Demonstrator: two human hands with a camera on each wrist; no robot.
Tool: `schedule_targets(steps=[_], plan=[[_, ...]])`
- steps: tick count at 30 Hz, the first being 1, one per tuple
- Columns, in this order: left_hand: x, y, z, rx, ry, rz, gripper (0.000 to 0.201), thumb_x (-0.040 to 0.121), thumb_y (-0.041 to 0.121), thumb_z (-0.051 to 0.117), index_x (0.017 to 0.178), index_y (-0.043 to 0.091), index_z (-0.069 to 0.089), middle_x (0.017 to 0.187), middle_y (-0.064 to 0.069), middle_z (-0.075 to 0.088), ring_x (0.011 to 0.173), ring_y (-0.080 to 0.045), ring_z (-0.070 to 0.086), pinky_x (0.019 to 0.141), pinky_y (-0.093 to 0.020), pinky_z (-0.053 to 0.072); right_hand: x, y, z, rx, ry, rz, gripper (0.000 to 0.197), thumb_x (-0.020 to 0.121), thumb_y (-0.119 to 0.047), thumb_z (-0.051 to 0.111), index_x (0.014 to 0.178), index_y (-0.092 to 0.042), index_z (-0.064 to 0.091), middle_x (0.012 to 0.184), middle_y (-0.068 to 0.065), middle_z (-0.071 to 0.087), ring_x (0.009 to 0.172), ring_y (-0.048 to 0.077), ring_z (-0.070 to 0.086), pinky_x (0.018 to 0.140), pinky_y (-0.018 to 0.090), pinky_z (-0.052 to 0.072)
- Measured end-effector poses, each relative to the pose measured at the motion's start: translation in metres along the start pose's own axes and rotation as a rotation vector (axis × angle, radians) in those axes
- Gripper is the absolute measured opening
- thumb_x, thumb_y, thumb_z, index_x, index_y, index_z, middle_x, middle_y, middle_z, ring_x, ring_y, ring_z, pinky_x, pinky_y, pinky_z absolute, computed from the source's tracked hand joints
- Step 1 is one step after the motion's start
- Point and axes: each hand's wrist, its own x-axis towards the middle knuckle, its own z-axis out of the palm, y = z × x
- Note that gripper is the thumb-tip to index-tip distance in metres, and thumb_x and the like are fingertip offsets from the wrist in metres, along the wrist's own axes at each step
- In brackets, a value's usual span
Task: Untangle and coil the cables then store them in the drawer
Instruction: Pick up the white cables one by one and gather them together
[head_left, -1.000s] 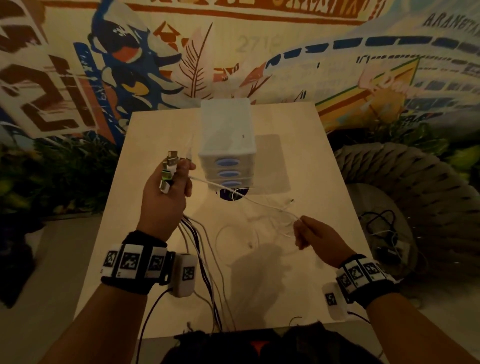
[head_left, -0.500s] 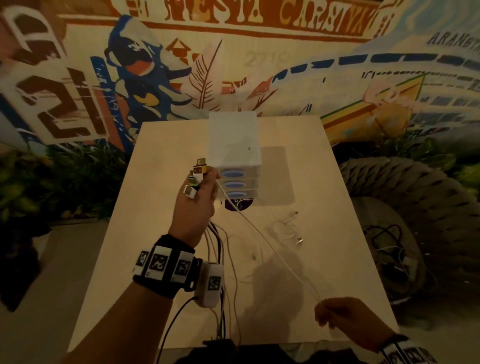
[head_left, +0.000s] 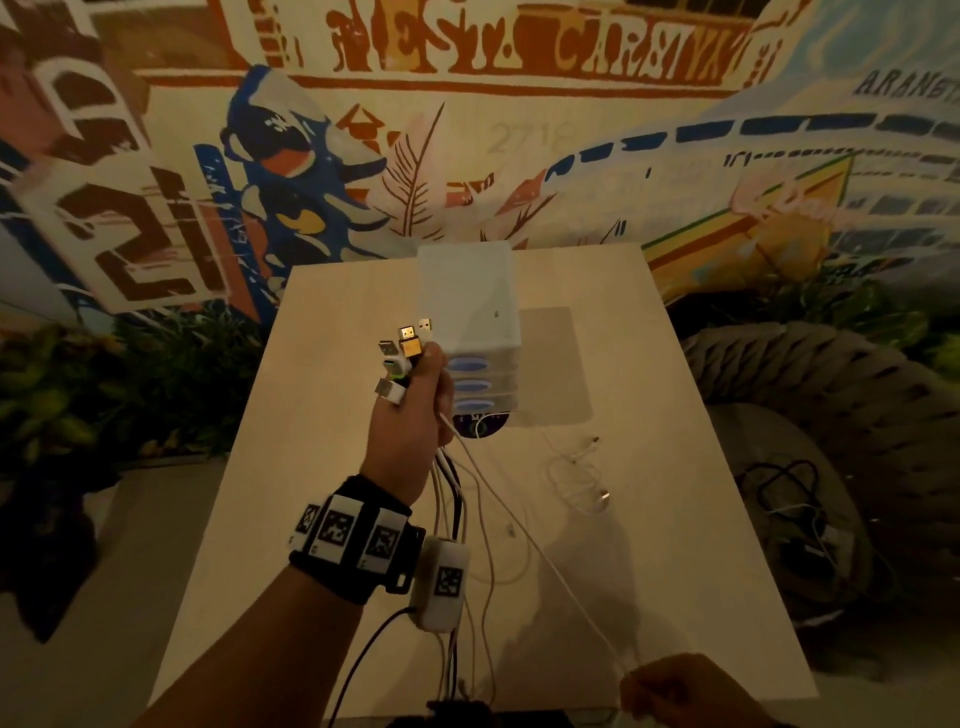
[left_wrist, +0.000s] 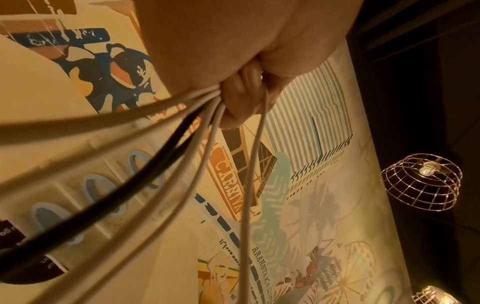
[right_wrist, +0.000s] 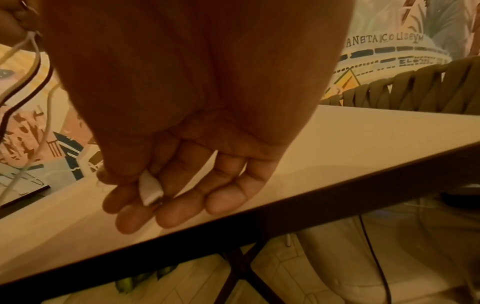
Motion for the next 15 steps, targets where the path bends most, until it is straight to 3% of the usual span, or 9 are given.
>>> schedule_targets(steps=[4, 7, 8, 10, 13, 15], plan=[[0.000, 0.000, 0.001, 0.111, -0.015, 0.088, 0.043, 0.107, 0.027, 0.050, 0.065, 0.032, 0.051, 0.052, 0.009, 0.037, 0.044, -0.009, 0.030, 0.046, -0.025, 0.029, -0.004, 0.003, -0.003, -0.079, -0.001, 0.021, 0.017, 0.093, -0.047, 0.066, 0.081, -0.052, 0.076, 0.088, -0.035, 0.071, 0.092, -0.013, 0.065, 0.086, 0.004, 0.042], [0.001, 0.002, 0.000, 0.119, -0.051, 0.129, 0.038, 0.107, 0.021, 0.051, 0.070, 0.029, 0.048, 0.050, 0.012, 0.036, 0.044, -0.009, 0.030, 0.049, -0.028, 0.029, -0.005, 0.008, 0.001, -0.073, -0.030, 0.064, 0.010, 0.090, -0.051, 0.068, 0.083, -0.053, 0.076, 0.089, -0.028, 0.074, 0.089, -0.007, 0.068, 0.086, 0.008, 0.047], [0.000, 0.003, 0.000, 0.109, -0.069, 0.124, 0.042, 0.107, 0.020, 0.051, 0.066, 0.032, 0.048, 0.050, 0.012, 0.034, 0.044, -0.009, 0.029, 0.050, -0.028, 0.029, -0.005, 0.010, 0.003, -0.066, -0.031, 0.080, 0.013, 0.084, -0.061, 0.068, 0.082, -0.052, 0.077, 0.089, -0.024, 0.075, 0.088, -0.005, 0.070, 0.088, 0.012, 0.050], [-0.001, 0.005, 0.001, 0.117, -0.095, 0.103, 0.051, 0.107, 0.019, 0.051, 0.058, 0.034, 0.048, 0.049, 0.011, 0.032, 0.044, -0.011, 0.027, 0.050, -0.028, 0.028, -0.003, 0.019, 0.006, -0.056, -0.032, 0.108, 0.040, 0.064, -0.084, 0.063, 0.081, -0.051, 0.078, 0.087, -0.020, 0.077, 0.086, -0.004, 0.071, 0.090, 0.018, 0.053], [-0.006, 0.009, 0.004, 0.128, -0.141, 0.092, 0.051, 0.107, 0.027, 0.050, 0.056, 0.028, 0.050, 0.049, 0.002, 0.036, 0.045, -0.021, 0.032, 0.051, -0.033, 0.033, 0.005, 0.034, 0.013, -0.161, -0.096, 0.099, 0.057, 0.037, -0.104, 0.047, 0.074, -0.067, 0.069, 0.090, -0.029, 0.074, 0.092, -0.006, 0.069, 0.092, 0.019, 0.052], [-0.010, 0.012, 0.006, 0.150, -0.197, 0.061, 0.052, 0.108, 0.029, 0.047, 0.057, 0.026, 0.054, 0.049, -0.002, 0.038, 0.044, -0.024, 0.035, 0.049, -0.032, 0.037, 0.005, 0.029, 0.011, -0.250, -0.147, 0.086, 0.058, 0.032, -0.108, 0.043, 0.074, -0.073, 0.063, 0.092, -0.036, 0.070, 0.095, -0.006, 0.066, 0.091, 0.015, 0.050]])
